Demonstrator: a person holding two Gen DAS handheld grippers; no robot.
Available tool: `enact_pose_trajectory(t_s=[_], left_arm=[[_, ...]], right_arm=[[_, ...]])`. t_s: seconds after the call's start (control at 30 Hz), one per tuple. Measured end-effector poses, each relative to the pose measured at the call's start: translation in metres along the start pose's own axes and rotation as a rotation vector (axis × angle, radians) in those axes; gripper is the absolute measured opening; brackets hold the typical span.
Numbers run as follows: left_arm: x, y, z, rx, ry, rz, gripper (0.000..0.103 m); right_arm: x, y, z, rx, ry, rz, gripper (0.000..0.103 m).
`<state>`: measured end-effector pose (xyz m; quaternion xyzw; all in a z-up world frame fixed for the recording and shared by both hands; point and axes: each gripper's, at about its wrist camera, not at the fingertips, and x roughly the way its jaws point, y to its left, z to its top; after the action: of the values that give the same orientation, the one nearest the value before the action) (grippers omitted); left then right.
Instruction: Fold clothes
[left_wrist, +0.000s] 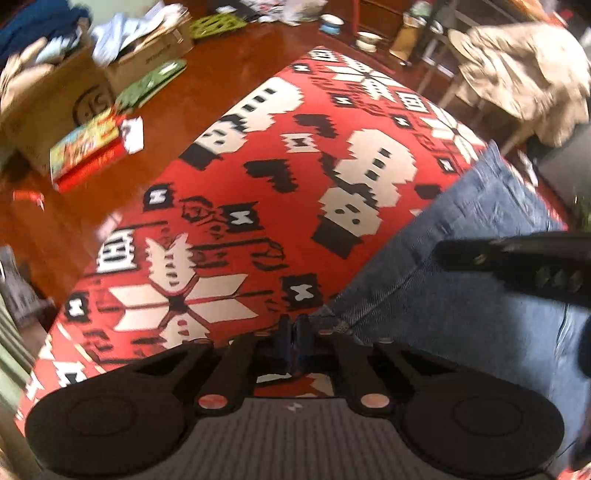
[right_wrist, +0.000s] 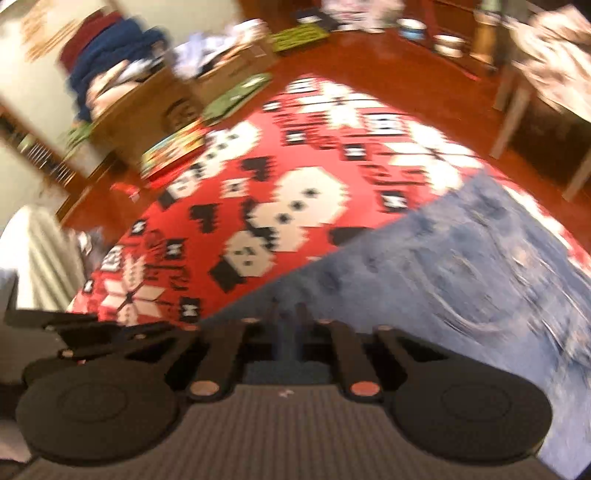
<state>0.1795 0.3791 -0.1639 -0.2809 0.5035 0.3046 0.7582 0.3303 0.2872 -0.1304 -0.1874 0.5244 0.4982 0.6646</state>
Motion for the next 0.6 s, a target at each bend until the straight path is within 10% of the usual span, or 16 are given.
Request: enact_pose_trajectory(t_s=[0.4, 0.6], left_arm=[[0.002, 0.004, 0.003, -0.01, -0.003, -0.009, 0.005], [-0.01, 0.029, 0.014, -0.194, 0.001, -0.151, 0.004]], right_arm=[[0.046, 0.011, 0.009, -0.062, 0.039, 0.022, 0.0], [0.041, 0.02, 0.0, -0.071, 0.091, 0.124, 0.003]])
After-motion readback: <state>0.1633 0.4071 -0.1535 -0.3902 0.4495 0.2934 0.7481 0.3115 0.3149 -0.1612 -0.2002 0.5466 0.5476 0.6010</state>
